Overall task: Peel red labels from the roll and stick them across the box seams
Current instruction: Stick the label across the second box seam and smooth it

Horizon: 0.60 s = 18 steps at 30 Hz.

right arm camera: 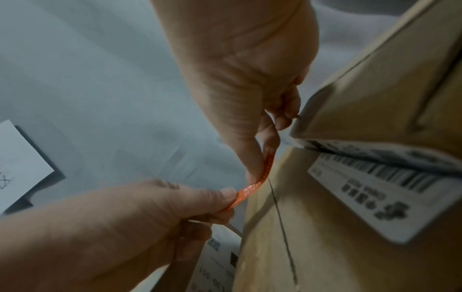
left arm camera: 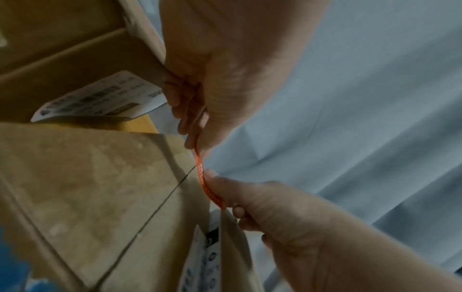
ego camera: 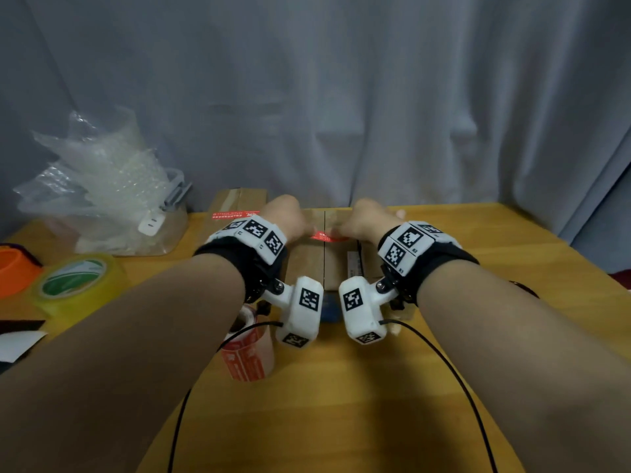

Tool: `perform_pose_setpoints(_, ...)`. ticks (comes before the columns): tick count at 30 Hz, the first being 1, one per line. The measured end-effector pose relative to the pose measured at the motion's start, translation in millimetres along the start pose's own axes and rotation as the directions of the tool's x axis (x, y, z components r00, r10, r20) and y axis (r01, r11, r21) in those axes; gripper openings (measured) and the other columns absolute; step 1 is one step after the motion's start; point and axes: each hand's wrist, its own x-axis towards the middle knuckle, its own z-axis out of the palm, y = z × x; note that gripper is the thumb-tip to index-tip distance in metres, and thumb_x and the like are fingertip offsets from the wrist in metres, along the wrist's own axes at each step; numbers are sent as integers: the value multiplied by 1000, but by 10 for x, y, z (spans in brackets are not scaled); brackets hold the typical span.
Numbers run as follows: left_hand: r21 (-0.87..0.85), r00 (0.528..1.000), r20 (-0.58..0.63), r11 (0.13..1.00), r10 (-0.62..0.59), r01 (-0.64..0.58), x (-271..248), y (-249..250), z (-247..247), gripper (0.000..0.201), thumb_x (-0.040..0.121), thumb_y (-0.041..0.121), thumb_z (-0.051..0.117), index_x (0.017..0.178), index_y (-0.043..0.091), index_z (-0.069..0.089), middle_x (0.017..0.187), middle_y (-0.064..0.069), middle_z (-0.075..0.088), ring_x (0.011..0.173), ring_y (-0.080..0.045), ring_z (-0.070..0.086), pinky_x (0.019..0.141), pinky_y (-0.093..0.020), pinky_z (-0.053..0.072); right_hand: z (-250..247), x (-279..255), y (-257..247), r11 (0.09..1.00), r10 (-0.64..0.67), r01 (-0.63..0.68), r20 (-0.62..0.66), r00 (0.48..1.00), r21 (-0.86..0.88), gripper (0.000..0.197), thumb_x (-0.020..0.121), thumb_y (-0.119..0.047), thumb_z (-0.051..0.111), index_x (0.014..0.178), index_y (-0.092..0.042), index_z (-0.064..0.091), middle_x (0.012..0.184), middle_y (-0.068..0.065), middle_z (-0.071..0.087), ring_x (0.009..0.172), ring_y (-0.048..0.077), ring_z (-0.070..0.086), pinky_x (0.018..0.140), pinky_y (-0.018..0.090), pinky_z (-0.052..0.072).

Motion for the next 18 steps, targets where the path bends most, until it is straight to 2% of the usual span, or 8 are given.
perform_pose_setpoints(3, 83, 1000, 12, 996, 13, -14, 23, 40, 55, 27, 89, 24, 60, 95, -1, 66, 101, -16, 67, 103, -31, 64, 73, -29, 43, 30, 63, -23, 997, -12, 11, -14, 1000, -70, 47, 75, -56, 67, 104, -21, 56, 121, 3, 62, 121, 28, 50, 103, 44, 23)
perform_pose_setpoints(6, 99, 1000, 30, 995, 4, -7, 50, 19, 96, 28, 93, 19, 53, 105, -3, 65, 113, -18, 66, 107, -32, 63, 80, -31, 46, 74, 123, -25, 992, -16, 12, -31, 999, -122, 56, 74, -58, 65, 115, -21, 57, 126, 3, 59, 127, 28, 42, 103, 43, 23)
perform_pose_setpoints(9, 70, 997, 70, 998, -13, 8, 77, -8, 71, 24, 92, 19, 54, 98, -2, 65, 102, -15, 67, 101, -32, 63, 70, -28, 43, 98, 150, -45, 988, -27, 21, -34, 999, -151, 60, 74, -60, 64, 119, -19, 57, 132, 5, 55, 132, 29, 33, 105, 45, 21)
perform_pose_setpoints(11, 24, 997, 81, 1000, -15, 13, 112, -32, 67, 23, 91, 20, 55, 74, 4, 59, 77, -8, 59, 88, -30, 59, 57, -26, 40, 113, 179, -56, 987, -27, 24, -16, 999, -160, 60, 77, -58, 62, 122, -18, 56, 136, 7, 52, 136, 31, 29, 110, 49, 15)
perform_pose_setpoints(13, -39, 995, 91, 999, -33, 37, 116, -54, 80, 33, 92, 21, 53, 61, 12, 44, 66, -3, 45, 85, -24, 50, 51, -21, 32, 115, 191, -53, 983, -33, 31, -8, 999, -182, 60, 80, -56, 60, 125, -16, 54, 139, 7, 51, 139, 32, 26, 112, 51, 11)
perform_pose_setpoints(14, -73, 995, 97, 996, -35, 42, 117, -65, 89, 35, 93, 22, 53, 61, 15, 40, 68, -2, 44, 86, -22, 47, 51, -19, 31, 113, 197, -45, 980, -35, 33, -5, 999, -196, 60, 81, -57, 58, 125, -16, 54, 139, 7, 51, 139, 31, 26, 112, 51, 11)
perform_pose_setpoints(16, -115, 993, 115, 993, -22, 35, 100, -74, 95, 29, 94, 24, 52, 67, 16, 45, 80, -4, 50, 89, -20, 45, 55, -24, 35, 108, 202, -28, 976, -41, 40, 3, 999, -213, 63, 80, -61, 57, 124, -16, 54, 138, 7, 52, 138, 31, 27, 112, 50, 11)
perform_pose_setpoints(18, -127, 992, 124, 992, 40, -24, 91, -83, 112, 18, 95, 25, 52, 85, 12, 59, 90, -4, 56, 95, -22, 51, 69, -25, 41, 104, 201, -11, 974, -46, 48, 14, 999, -221, 69, 76, -67, 57, 123, -16, 55, 137, 7, 52, 138, 32, 28, 111, 50, 12)
